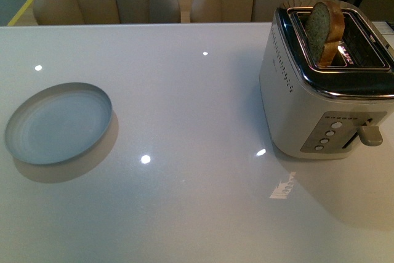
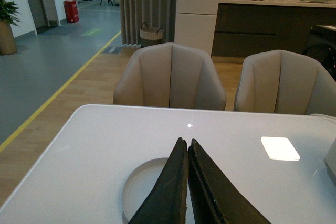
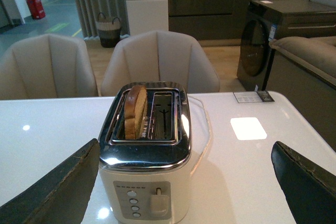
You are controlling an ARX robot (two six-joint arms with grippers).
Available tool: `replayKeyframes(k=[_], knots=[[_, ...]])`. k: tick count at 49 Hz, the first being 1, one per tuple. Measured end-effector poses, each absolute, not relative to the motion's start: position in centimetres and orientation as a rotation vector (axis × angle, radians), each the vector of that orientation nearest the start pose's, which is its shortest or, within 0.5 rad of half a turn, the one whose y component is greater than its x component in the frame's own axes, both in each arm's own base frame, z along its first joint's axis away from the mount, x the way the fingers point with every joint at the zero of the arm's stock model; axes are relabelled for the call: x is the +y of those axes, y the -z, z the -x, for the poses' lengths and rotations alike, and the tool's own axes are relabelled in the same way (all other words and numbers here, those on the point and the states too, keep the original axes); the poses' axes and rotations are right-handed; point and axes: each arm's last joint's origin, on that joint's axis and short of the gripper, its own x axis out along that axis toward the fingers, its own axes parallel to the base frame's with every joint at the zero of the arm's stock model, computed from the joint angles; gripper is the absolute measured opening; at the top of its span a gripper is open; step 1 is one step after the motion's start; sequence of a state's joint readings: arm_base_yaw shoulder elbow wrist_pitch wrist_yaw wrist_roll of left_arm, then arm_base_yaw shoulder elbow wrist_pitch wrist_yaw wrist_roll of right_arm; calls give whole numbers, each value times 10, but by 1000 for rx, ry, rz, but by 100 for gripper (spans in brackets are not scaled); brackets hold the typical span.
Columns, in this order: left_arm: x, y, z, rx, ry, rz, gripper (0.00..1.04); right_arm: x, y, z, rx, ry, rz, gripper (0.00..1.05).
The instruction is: Left arm holds plate, right arm toasts bread
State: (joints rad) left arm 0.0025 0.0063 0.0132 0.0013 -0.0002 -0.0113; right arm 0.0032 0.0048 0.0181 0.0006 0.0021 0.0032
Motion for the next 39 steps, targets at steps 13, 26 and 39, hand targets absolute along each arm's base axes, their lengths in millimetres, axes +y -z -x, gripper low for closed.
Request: replayKeyframes(k=[13,26,39], knots=[[0,-168,-97,-8,-3,11,28,0,-169,-97,-14,-1,-3,96],[0,-168,-97,-8,-3,11,72,0,-169,-97,-14,-2,-3,96],[0,-168,-97,-8,-3,10,97,0,-169,-97,-14,-1,-3,96]])
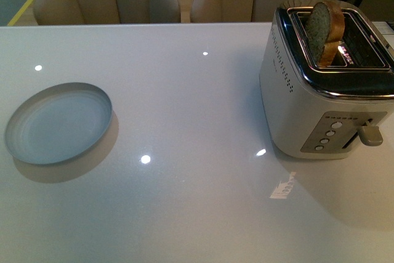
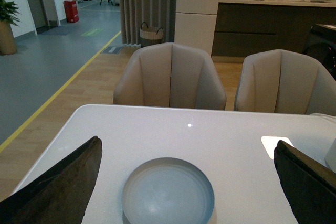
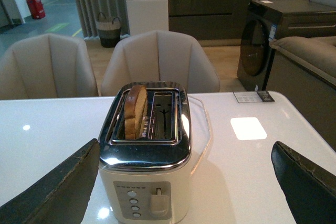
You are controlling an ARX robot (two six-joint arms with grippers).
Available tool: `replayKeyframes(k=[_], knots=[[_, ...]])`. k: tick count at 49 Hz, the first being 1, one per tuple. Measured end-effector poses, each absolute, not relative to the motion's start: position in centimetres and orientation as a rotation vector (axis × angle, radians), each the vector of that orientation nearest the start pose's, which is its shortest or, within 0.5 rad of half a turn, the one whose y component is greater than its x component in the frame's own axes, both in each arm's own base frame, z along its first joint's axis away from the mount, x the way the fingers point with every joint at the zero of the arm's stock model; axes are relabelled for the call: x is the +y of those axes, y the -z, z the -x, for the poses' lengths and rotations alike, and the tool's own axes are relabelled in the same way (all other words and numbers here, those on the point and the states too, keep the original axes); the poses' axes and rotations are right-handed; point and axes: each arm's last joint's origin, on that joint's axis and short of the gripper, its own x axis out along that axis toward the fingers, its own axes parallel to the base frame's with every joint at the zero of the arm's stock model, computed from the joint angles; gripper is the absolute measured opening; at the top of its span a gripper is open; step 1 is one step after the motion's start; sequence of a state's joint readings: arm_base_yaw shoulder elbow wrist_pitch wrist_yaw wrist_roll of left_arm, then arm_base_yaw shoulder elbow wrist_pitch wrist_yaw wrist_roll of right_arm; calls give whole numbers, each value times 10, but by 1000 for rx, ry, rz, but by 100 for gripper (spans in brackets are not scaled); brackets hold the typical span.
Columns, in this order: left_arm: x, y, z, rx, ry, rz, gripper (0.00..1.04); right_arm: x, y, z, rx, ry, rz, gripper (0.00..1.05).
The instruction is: Left arm holds plate, right arm toasts bread
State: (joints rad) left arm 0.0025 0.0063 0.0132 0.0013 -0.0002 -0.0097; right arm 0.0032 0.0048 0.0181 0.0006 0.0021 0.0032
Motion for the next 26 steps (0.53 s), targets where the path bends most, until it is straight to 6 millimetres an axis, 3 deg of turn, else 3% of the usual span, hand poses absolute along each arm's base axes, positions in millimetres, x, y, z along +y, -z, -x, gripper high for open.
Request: replayKeyframes(k=[26], knots=[[0,-168,-97,-8,-3,10,98,0,-169,-97,-14,-1,-3,96]])
